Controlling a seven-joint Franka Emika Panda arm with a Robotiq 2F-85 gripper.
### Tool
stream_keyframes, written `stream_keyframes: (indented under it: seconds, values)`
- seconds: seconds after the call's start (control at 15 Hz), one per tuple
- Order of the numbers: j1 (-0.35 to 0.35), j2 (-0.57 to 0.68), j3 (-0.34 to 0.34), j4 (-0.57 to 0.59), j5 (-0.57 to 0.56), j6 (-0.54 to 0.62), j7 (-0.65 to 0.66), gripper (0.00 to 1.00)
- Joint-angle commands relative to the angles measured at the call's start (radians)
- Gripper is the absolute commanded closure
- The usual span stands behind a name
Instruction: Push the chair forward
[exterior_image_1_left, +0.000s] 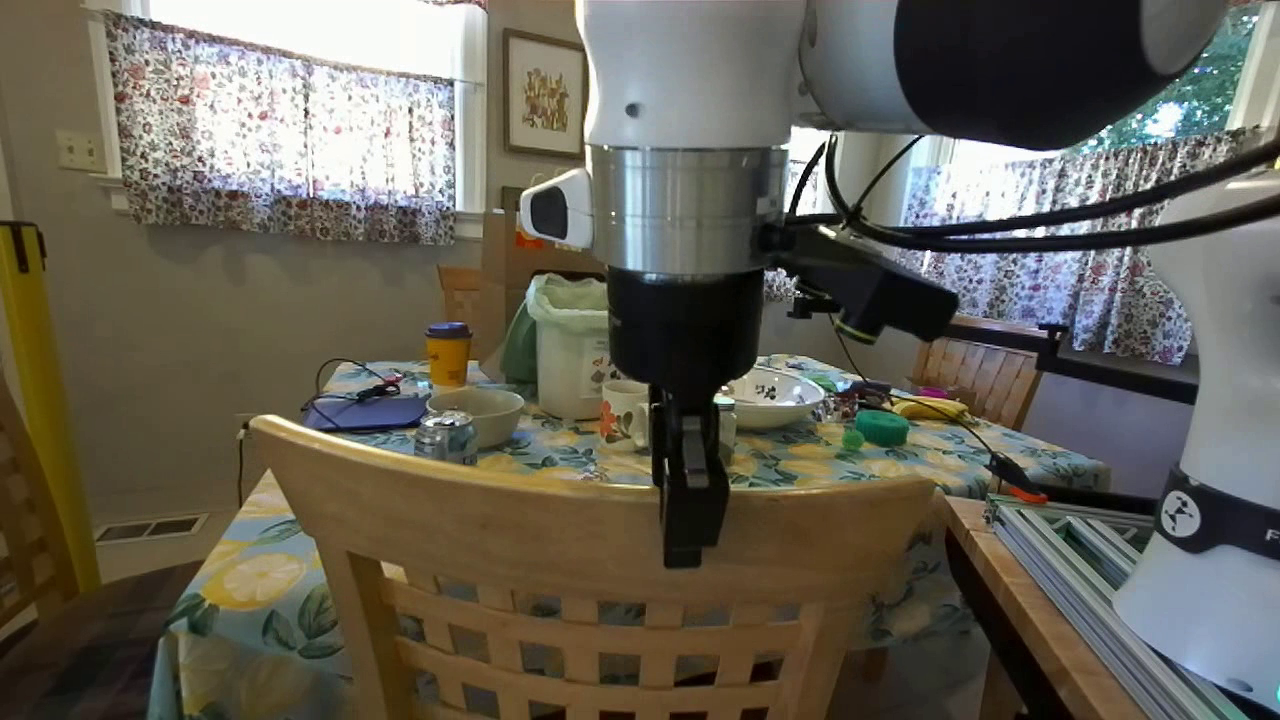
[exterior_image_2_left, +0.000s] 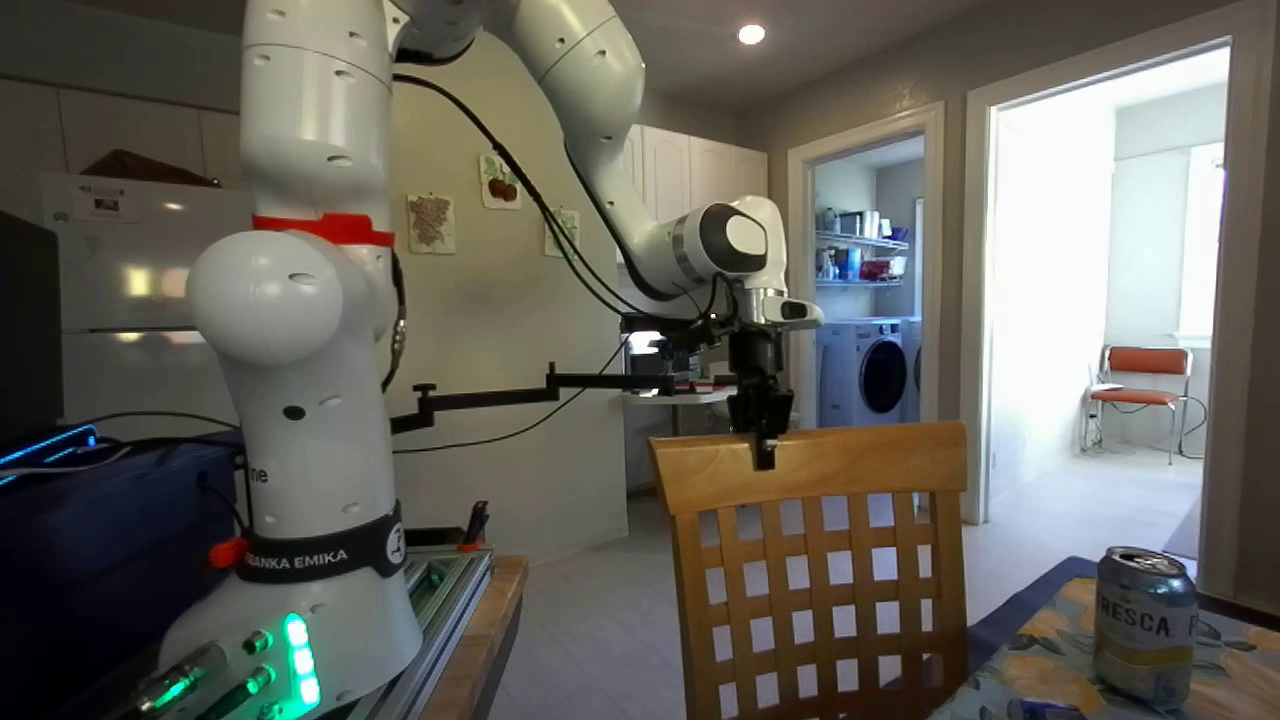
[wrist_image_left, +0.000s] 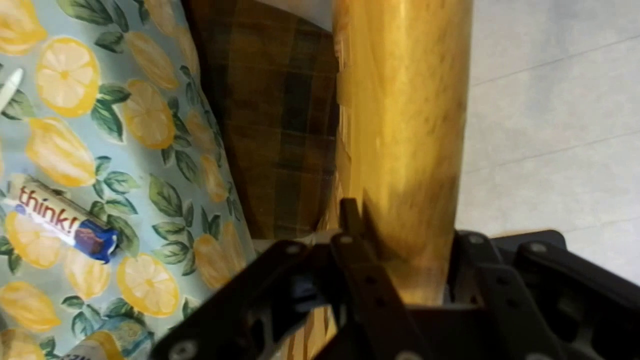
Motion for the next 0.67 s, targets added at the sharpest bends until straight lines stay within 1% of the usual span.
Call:
stream_keyframes:
  seconds: [0.0, 0.33, 0.6]
  values:
    - [-0.051, -0.009, -0.062, -0.024, -0.165, -0.029, 0.024, 0.92]
    - [-0.08, 0.012, -0.108, -0.005, -0.296, -0.044, 0.08, 0.92]
    - [-0.083, 0.014, -0.113, -0.007, -0.322, -0.062, 0.095, 0.92]
